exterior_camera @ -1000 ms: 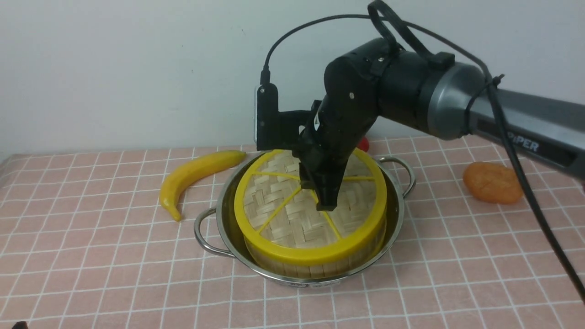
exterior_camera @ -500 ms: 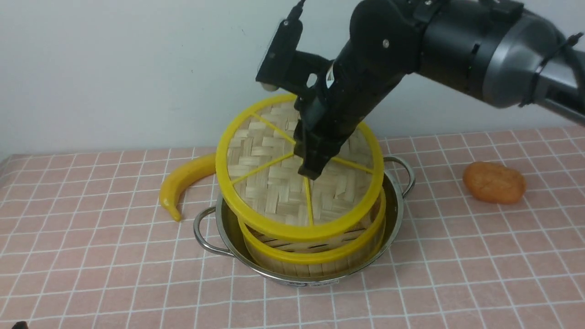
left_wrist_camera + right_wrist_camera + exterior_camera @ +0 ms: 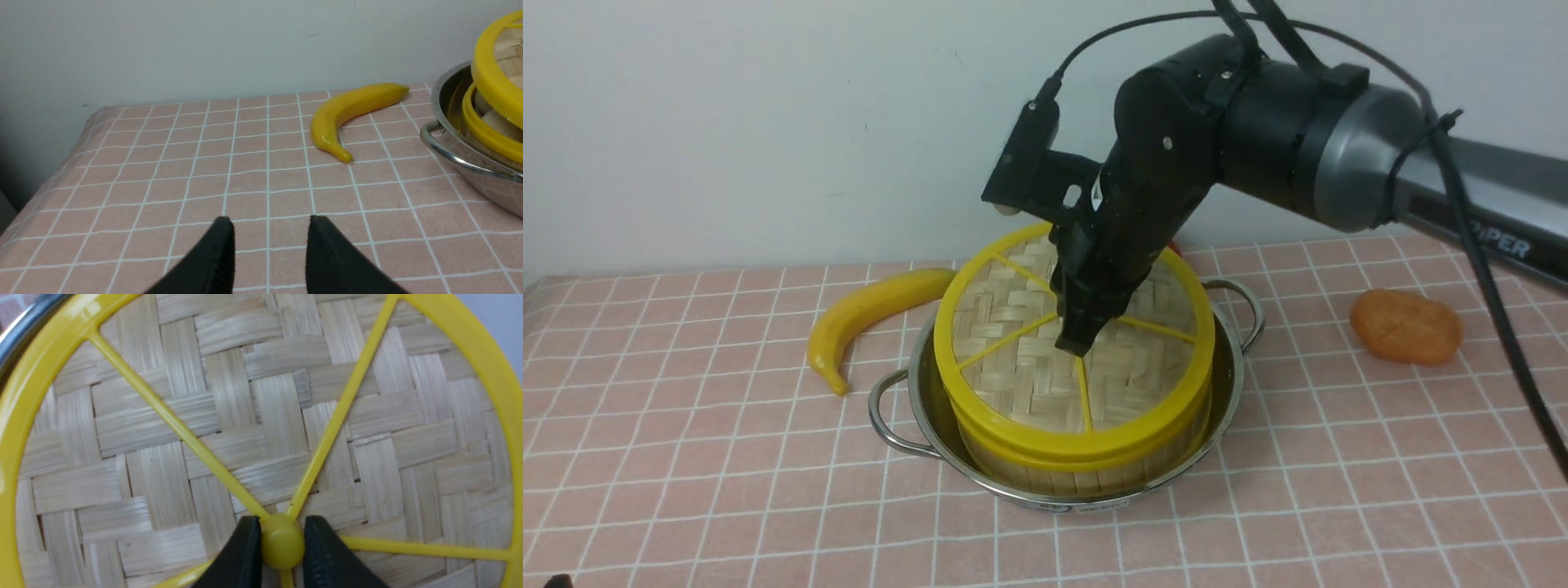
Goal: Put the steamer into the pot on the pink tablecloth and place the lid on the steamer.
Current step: 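Place the bamboo steamer lid onto the steamer basket in the pot with the right gripper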
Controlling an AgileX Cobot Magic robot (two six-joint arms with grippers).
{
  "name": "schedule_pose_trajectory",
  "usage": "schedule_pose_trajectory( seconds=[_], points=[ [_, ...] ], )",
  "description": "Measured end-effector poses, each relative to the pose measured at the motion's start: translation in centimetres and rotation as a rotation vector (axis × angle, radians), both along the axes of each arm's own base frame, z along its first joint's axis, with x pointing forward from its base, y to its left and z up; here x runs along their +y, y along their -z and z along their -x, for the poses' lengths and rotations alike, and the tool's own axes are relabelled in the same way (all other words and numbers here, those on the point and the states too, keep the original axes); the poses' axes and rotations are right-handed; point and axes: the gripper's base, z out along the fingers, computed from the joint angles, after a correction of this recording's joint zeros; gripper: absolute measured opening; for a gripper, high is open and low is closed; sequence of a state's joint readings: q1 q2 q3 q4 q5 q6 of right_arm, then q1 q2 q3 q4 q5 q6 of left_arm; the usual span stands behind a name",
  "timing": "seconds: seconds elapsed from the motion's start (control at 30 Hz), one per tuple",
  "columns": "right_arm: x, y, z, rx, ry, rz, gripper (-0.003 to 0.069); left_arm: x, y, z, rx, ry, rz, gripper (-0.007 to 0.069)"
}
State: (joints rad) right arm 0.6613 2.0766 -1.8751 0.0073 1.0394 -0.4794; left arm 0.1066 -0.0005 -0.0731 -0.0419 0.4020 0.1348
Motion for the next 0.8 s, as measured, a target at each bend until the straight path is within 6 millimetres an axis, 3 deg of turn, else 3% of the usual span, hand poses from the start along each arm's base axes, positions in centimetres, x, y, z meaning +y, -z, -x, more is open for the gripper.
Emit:
schedule_pose_trajectory(
  seconds=[0.8],
  points=[
    [-0.1, 2.2, -1.3, 0.027, -0.009, -0.026, 0.0147, 0.0, 0.0, 0.0, 0.000, 0.000, 0.000, 0.0243]
  ],
)
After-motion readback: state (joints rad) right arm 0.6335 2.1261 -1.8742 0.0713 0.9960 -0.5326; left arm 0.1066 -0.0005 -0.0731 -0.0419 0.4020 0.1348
